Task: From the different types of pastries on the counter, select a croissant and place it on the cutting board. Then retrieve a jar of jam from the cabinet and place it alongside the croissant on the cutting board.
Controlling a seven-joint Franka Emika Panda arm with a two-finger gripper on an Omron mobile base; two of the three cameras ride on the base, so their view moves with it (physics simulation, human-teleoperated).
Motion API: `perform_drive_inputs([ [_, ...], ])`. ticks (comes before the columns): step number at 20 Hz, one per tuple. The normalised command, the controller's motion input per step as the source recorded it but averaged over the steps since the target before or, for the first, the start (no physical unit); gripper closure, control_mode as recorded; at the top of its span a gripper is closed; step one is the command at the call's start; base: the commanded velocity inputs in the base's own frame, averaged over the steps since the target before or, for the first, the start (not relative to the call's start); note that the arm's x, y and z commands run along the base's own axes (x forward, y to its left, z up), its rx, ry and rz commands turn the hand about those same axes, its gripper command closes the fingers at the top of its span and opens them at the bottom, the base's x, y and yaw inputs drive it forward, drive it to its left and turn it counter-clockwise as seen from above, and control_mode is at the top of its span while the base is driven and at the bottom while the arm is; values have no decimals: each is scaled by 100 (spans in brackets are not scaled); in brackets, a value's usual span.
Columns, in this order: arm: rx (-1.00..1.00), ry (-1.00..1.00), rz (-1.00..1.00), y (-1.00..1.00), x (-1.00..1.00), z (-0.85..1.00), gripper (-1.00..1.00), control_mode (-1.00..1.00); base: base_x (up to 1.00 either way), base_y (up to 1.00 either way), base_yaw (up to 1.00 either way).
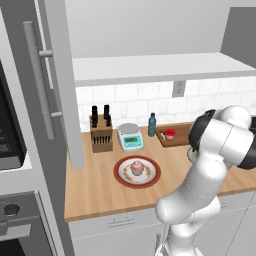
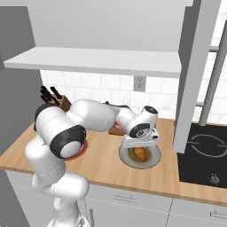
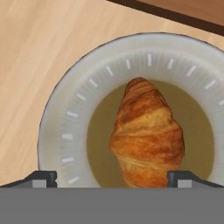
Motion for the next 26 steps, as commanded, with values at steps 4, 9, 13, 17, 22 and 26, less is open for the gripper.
perform_drive_inputs([
  [4, 0, 0, 0, 0, 0, -2, -100, -100, 0, 0, 0],
  [9, -10, -1, 0, 7, 0, -27, -100, -100, 0, 0, 0],
  [13, 0, 0, 0, 0, 12, 0, -100, -100, 0, 0, 0],
  [17, 0, 0, 0, -7, 37, 0, -100, -100, 0, 0, 0],
  [22, 0, 0, 4, -18, 23, 0, -100, -100, 0, 0, 0],
  [26, 0, -3, 4, -7, 0, -9, -100, -100, 0, 0, 0],
])
